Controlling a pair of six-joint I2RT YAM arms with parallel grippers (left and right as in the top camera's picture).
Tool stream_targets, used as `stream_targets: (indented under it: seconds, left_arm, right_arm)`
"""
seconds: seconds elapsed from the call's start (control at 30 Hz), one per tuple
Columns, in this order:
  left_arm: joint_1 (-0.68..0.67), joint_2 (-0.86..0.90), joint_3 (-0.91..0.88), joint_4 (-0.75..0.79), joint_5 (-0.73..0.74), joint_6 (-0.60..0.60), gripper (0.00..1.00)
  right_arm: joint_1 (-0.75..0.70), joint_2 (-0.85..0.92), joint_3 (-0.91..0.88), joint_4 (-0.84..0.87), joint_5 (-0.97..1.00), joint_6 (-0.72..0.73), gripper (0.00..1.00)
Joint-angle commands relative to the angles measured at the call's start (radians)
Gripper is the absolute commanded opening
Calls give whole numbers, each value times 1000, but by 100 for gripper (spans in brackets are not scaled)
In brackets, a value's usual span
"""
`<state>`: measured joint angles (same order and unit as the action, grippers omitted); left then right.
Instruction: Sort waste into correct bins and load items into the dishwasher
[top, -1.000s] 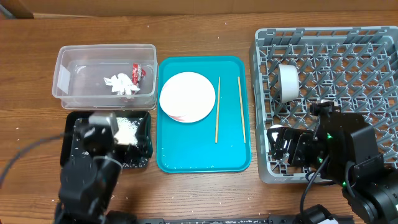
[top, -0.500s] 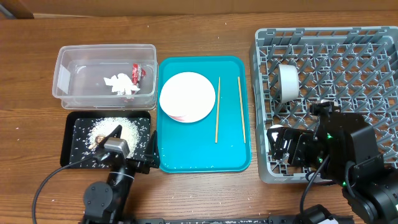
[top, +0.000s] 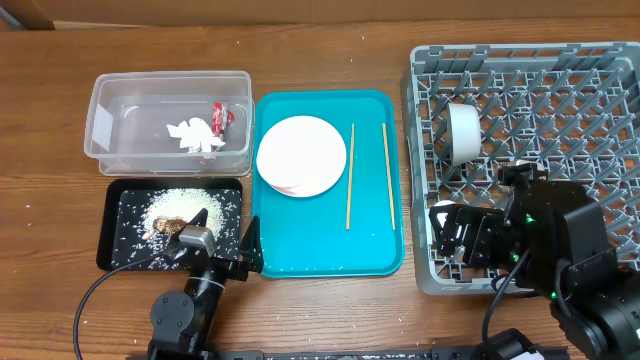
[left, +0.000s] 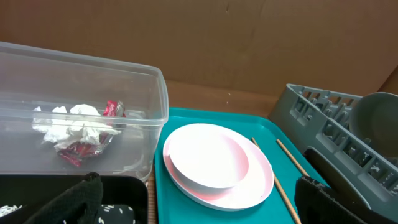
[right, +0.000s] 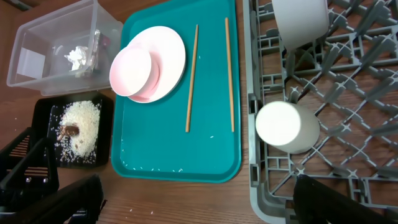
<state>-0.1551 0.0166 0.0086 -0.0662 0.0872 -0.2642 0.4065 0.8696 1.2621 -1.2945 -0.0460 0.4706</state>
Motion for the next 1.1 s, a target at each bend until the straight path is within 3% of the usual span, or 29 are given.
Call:
stream_targets:
  seconds: [0.0, 0.5, 0.6, 0.83, 1.0, 1.07]
  left_arm:
    - [5, -12, -4, -1, 14, -21, 100]
    - [5, -12, -4, -1, 14, -21, 100]
    - [5, -12, -4, -1, 14, -21, 100]
    - [5, -12, -4, -1, 14, -21, 100]
    - [5, -12, -4, -1, 14, -21, 100]
    - [5, -12, -4, -1, 14, -21, 100]
  right_arm:
    - [-3, -5, 11, 5, -1, -3, 100]
    - [-3, -5, 11, 5, 2, -3, 100]
    - [-3, -5, 11, 14, -66, 64, 100]
    - [-3, 8, 12, 194, -107, 80, 100]
    - [-2, 87, 12, 217, -60, 26, 100]
    - [-2, 156, 12, 167, 0, 22, 95]
